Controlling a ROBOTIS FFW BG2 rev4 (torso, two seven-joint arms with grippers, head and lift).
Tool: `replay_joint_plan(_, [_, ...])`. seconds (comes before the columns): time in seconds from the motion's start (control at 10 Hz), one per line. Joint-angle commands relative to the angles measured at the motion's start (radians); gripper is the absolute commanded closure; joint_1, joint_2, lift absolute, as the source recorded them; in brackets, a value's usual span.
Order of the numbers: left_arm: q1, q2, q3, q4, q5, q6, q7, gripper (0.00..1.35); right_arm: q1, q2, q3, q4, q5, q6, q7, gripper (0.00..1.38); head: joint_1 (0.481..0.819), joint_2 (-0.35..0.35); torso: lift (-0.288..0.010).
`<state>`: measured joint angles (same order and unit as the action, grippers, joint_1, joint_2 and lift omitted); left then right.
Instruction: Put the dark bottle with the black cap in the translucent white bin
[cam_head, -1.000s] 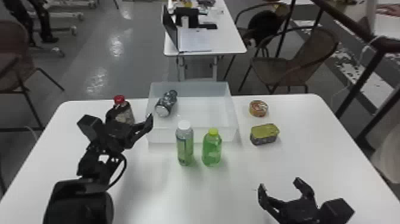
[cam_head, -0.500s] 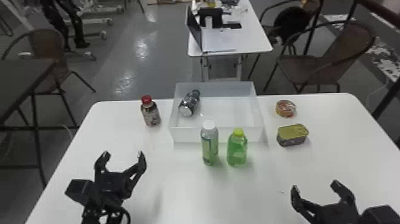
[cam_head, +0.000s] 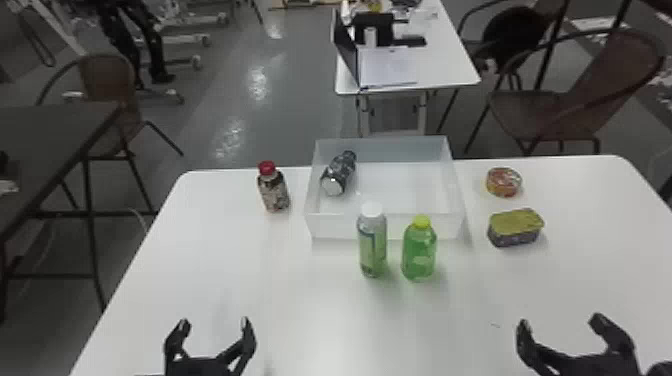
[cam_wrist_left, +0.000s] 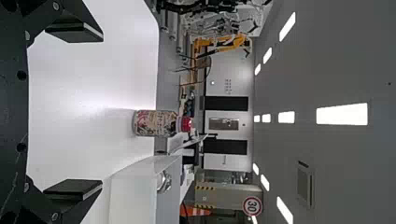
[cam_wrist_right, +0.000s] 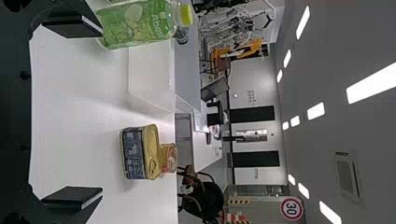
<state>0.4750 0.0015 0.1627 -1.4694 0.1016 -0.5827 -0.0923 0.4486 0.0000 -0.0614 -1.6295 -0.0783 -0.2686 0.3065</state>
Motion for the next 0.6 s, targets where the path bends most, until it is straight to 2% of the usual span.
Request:
replay_joint_plan(0.0, [0.014,-0.004,-0.012,0.000,-0.017,-0.009,0.008,0.19,0.016,0.001,0.000,-0.013,0.000,0.006,-0.003,0.10,0.695,0.156,-0.058])
replay_joint_plan(0.5, [0.017,-0.004,-0.054,0.000,-0.003,-0.025,0.057,0.19,0.036,0.001,0.002,-0.026,0.000,0.015,-0.006,0.10,0.695,0.138,-0.058])
